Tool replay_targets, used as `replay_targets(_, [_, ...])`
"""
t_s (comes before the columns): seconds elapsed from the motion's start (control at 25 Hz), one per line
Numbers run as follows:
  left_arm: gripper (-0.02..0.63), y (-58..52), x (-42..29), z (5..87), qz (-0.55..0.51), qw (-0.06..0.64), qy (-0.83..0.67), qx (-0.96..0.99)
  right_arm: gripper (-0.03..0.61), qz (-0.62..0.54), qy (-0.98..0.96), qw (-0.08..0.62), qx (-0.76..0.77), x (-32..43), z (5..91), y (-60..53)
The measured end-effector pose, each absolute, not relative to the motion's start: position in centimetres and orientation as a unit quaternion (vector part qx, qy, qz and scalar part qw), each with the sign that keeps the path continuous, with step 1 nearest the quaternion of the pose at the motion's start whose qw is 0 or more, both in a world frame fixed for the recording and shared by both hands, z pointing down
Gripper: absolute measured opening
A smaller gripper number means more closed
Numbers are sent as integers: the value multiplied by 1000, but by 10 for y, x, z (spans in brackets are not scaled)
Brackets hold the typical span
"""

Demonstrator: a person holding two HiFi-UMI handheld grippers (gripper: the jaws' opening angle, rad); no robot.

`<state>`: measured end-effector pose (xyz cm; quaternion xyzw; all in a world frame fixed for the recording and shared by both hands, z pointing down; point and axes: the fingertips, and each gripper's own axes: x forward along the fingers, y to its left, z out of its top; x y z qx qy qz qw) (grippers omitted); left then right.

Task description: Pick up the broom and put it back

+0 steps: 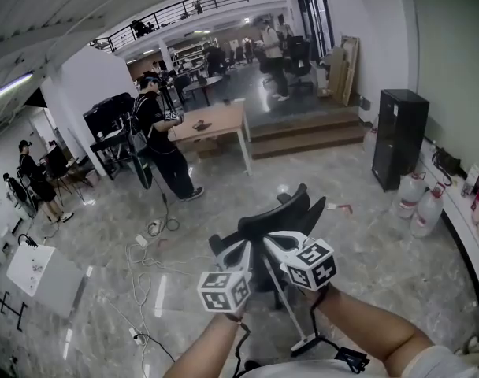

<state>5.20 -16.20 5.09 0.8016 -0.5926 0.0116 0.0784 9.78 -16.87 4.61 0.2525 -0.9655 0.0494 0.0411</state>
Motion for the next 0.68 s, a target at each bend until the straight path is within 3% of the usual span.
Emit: replay_targets(0.68, [5,-171,54,43,-5,82,-594,800,2,45,-965,40,254,102,43,-176])
